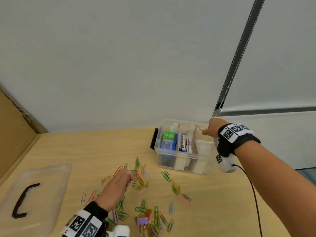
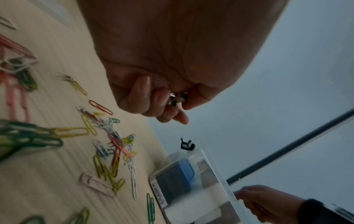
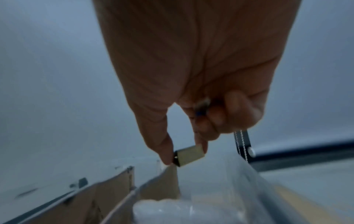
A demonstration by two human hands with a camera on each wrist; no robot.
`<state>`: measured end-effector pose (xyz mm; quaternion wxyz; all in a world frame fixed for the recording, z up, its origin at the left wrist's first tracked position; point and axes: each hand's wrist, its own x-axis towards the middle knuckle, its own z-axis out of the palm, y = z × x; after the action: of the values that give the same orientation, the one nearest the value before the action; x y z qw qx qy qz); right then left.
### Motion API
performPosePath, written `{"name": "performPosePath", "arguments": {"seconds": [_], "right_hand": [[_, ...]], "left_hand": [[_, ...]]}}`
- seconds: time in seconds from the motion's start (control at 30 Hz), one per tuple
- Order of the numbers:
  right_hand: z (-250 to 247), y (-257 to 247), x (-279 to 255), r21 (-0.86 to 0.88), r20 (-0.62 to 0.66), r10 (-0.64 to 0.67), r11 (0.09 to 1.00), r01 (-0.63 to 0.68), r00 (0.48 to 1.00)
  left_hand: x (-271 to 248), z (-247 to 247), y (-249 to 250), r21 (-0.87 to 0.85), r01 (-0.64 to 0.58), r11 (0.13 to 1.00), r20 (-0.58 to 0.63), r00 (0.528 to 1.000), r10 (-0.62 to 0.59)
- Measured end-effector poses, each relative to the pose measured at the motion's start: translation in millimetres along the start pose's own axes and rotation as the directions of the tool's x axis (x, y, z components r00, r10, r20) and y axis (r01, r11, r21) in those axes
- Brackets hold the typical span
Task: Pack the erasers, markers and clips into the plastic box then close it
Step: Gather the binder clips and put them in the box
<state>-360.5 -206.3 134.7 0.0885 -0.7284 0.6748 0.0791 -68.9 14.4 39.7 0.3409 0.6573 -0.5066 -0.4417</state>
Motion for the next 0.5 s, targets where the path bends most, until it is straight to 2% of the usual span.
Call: {"name": "performPosePath", "arguments": {"seconds": [0.13, 0.3, 0.4, 0.5], "right_hand": [[3.1, 8.0, 16.3, 0.194, 0.045, -0.032, 0.981, 0.023, 0.998], [23.8, 24.5, -10.3, 0.418, -0.146, -0.063, 0.901, 0.119, 0.987], [66.7, 40.4, -28.9, 0.398, -0.234, -0.051, 0.906, 0.143, 0.971], [107.2, 45.7, -40.2, 0.409, -0.332, -0.046, 0.893, 0.187, 0.942]], "left_hand": [[-1.9, 16.6, 13.8, 0.120, -0.072, 0.990, 0.011, 0.997, 0.071], [-3.9, 27.6, 27.0, 0.138, -0.090, 0.986, -0.007, 0.996, 0.092], [2.6, 39.4, 48.8, 0.206, -0.183, 0.961, -0.031, 0.981, 0.193], [24.9, 60.8, 95.6, 0.310, -0.307, 0.900, -0.035, 0.942, 0.333]]}}
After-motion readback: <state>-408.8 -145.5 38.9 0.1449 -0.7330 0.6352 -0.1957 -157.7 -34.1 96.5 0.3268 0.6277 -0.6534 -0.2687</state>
